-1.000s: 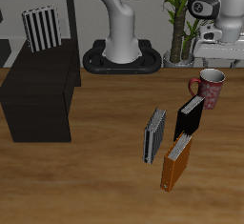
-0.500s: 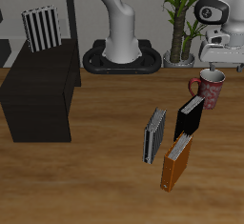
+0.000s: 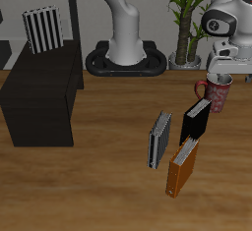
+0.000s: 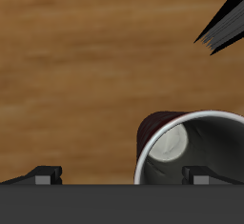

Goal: Place the right striped book upright on top of the shelf and place the red mug on top of the shelf

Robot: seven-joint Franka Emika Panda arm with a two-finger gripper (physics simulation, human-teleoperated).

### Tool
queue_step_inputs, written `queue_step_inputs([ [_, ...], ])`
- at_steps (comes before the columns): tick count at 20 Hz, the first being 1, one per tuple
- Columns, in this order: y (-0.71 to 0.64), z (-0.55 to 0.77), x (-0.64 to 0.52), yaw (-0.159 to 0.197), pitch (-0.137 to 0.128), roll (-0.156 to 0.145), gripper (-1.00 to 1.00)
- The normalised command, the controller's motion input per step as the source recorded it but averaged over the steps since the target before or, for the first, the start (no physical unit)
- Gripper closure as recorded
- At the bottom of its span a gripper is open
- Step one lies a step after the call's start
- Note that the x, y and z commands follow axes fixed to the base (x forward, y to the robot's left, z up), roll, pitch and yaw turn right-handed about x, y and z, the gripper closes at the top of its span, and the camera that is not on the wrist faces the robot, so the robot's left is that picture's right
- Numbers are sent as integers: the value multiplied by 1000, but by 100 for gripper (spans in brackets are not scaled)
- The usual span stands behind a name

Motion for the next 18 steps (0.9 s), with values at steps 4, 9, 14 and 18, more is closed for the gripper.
queue_step_inputs([
  [4,-48,-340,170,37,54,3,-100],
  [9,-69,-282,113,0,81,76,-100],
  [14,-129,-31,113,-2,20,-8,100],
  [18,-188,124,43,-21,3,-1,100],
])
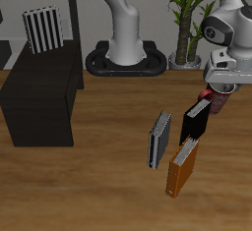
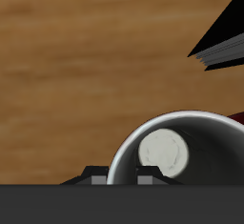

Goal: Place the right striped book upright on top of the shelf and place the red mug on top of the shelf

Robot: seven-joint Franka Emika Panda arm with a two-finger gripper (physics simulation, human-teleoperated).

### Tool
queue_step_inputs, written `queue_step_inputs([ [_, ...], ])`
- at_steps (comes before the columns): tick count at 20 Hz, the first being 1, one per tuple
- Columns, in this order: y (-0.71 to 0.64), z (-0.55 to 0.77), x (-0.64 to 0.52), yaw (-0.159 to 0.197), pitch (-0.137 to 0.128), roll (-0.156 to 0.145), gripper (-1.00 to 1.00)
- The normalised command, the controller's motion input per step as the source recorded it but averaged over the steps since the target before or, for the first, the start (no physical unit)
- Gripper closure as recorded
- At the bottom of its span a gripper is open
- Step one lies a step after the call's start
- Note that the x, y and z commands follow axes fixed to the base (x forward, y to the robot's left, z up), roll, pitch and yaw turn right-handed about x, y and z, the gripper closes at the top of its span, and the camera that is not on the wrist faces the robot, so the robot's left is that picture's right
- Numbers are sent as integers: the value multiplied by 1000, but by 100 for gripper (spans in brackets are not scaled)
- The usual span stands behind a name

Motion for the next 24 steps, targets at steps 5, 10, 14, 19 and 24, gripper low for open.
queue_step_inputs([
  [5,-235,128,46,-1,-33,-23,100],
  [10,-290,232,40,-1,-37,-26,100],
  [14,-240,243,-71,-5,-41,3,100],
  [19,-495,514,-125,-34,-56,-7,100],
  [24,-417,476,-151,-25,-50,-22,100],
])
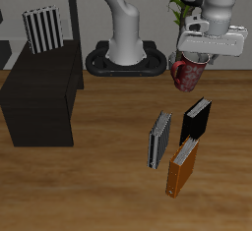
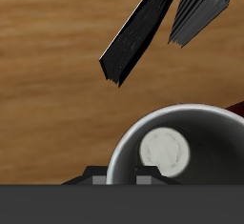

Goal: Place the right striped book upright on top of the shelf and place the red mug on top of the shelf

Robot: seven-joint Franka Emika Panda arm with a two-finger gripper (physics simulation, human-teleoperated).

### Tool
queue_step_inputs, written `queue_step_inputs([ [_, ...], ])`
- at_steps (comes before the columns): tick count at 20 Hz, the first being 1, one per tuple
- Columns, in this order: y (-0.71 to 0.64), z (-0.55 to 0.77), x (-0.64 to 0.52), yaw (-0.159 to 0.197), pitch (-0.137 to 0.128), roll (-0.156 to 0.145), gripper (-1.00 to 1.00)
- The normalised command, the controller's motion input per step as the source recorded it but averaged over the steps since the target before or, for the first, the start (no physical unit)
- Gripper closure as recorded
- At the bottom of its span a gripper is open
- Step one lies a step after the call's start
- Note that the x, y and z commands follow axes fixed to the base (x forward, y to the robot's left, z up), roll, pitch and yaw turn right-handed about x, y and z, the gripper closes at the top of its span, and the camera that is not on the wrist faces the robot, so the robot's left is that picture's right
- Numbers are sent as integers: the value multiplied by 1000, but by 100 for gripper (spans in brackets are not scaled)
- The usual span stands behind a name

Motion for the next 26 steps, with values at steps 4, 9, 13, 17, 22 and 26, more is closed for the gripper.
queue_step_inputs([
  [4,-600,665,224,-18,-17,-6,100],
  [9,-537,559,211,-18,1,11,100],
  [13,-468,433,137,-48,29,26,100],
  [17,-389,425,202,-6,-31,50,100],
  [22,-138,240,57,28,-22,33,100],
  [26,-403,349,315,7,49,21,100],
])
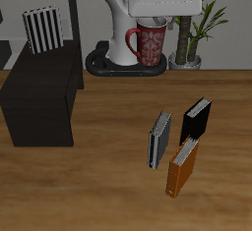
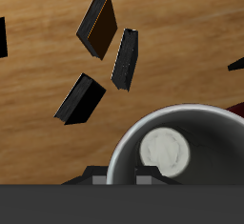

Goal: Place the right striped book upright on top of the shelf and place the red mug on top of the shelf

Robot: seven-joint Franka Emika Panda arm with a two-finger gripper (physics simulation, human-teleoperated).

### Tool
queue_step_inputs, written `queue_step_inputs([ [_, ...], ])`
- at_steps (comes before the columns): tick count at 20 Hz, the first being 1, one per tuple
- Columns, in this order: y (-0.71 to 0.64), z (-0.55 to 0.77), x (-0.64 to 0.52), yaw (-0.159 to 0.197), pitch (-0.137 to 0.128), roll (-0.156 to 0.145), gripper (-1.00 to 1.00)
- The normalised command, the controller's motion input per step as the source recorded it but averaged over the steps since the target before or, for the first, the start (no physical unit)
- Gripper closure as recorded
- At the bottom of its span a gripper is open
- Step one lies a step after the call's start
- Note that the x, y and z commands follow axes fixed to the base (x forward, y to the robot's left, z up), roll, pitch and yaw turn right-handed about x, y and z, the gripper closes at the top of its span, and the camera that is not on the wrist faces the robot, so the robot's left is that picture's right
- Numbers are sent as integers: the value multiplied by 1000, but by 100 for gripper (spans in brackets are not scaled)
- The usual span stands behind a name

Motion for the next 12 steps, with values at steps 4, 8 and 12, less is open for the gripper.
queue_step_inputs([
  [4,-340,234,199,15,-68,28,100],
  [8,-356,191,114,56,-80,-29,100],
  [12,-330,108,177,-4,-37,-33,100],
])
